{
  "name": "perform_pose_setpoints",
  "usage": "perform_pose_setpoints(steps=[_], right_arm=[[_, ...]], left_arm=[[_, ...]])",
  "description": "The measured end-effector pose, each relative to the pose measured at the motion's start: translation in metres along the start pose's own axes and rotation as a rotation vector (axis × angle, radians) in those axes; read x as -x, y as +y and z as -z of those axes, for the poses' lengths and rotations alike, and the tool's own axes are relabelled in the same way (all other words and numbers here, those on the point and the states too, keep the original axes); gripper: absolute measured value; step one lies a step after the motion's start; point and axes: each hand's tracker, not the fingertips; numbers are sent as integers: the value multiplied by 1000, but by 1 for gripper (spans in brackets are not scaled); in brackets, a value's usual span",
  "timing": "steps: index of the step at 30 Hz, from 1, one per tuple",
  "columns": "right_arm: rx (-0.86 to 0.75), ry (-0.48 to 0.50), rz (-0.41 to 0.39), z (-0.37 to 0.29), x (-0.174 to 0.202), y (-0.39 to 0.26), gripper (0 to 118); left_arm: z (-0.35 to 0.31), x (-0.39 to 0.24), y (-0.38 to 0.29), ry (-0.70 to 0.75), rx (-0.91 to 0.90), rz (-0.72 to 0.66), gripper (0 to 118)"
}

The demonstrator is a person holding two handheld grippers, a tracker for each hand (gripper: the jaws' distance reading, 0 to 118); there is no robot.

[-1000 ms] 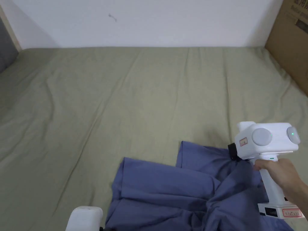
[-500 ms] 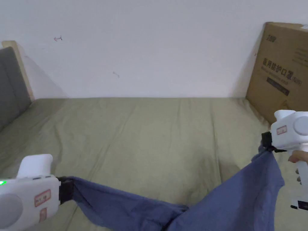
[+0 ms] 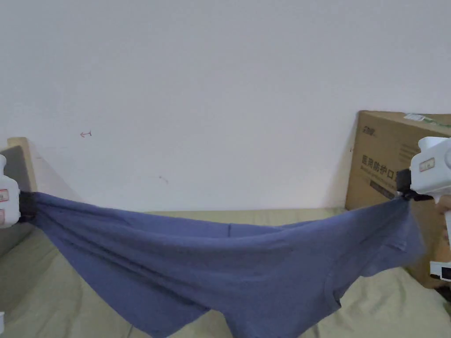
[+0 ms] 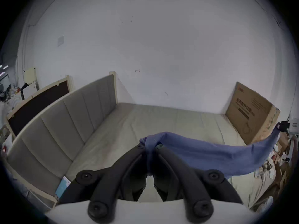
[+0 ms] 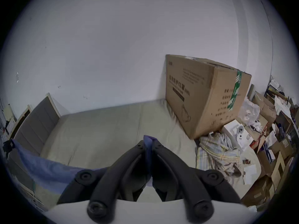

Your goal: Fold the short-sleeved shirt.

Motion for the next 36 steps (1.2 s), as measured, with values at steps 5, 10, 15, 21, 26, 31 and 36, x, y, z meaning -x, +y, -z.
perform_pose_setpoints(steps=[5, 10, 15, 21, 26, 31, 36], right_arm=[[-34, 15, 29, 9, 23, 30, 6], [-55, 45, 25, 35, 45, 59, 6], [-106, 75, 56, 37, 55, 74, 6], [-62, 74, 27, 53, 49, 40, 6], [100, 71, 33, 82, 41, -49, 6], [305, 24, -8, 103, 33, -167, 6], [511, -7, 26, 107, 19, -278, 6]], left_arm=[[18, 15, 43, 23, -52, 8, 5], [42, 22, 74, 50, -85, 30, 5], [50, 29, 86, 54, -148, 3, 5], [73, 44, 46, 61, -100, 11, 5], [88, 50, -42, 108, 79, 40, 5], [91, 59, -151, 137, 273, 93, 5], [89, 64, -260, 161, 493, 140, 5]])
